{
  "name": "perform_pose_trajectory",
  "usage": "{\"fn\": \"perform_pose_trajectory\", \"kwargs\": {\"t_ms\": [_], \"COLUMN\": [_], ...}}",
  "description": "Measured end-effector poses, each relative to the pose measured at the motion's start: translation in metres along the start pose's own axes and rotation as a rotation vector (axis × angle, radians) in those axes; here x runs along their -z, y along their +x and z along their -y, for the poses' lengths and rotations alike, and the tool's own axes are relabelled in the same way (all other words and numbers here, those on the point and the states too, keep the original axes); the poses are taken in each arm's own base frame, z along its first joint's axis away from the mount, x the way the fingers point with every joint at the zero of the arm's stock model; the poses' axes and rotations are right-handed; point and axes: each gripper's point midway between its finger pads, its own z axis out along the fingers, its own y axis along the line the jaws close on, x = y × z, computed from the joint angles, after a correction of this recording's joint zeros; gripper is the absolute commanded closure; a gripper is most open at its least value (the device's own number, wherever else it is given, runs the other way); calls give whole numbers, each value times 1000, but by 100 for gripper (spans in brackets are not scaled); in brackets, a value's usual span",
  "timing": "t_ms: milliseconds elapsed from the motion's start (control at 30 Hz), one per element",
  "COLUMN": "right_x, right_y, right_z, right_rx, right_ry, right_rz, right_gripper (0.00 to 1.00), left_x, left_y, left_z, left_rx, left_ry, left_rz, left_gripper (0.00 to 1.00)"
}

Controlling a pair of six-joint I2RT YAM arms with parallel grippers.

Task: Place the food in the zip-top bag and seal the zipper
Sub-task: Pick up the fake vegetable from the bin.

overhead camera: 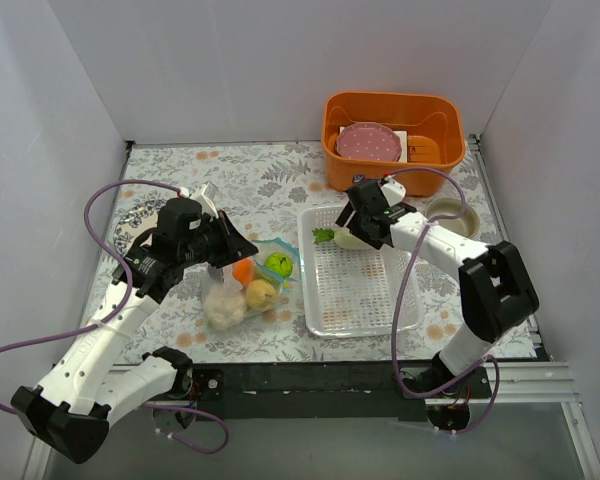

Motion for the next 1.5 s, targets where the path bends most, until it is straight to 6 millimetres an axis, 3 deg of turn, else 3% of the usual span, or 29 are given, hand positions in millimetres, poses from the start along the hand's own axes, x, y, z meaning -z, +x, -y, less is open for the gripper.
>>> {"fn": "perform_pose_trajectory", "kwargs": {"t_ms": [133, 333, 433, 567, 733, 900, 1067, 1267, 1500], "right_x": [-18, -26, -28, -29, -15, 7, 12, 7, 12], "right_y": [7, 26, 34, 44, 48, 52, 77, 102, 94], "right_z": [2, 19, 27, 40, 48, 36, 17, 24, 28], "right_rx": [-46, -89, -90, -66, -29, 100, 341, 590, 651], "right_ry": [68, 134, 150, 169, 127, -9, -137, -135, -134], "right_rz": [-29, -87, -104, -126, -129, -142, -243, -333, -312], "right_gripper": [16, 17, 23, 41, 46, 44, 35, 21, 18], "left_x": [0, 1, 1, 1, 0, 0, 0, -1, -1], "left_y": [1, 1, 2, 3, 3, 3, 3, 3, 3], "left_z": [0, 0, -1, -2, -2, -1, -1, -1, -1], "left_rx": [0, -2, -2, -1, -1, -2, 0, 1, 1], "left_ry": [1, 6, 4, 3, 7, 8, 8, 9, 9], "left_rz": [-3, 1, -1, -3, -1, 0, 0, 0, 0], "left_gripper": [100, 100, 100, 100, 100, 100, 100, 100, 100]}}
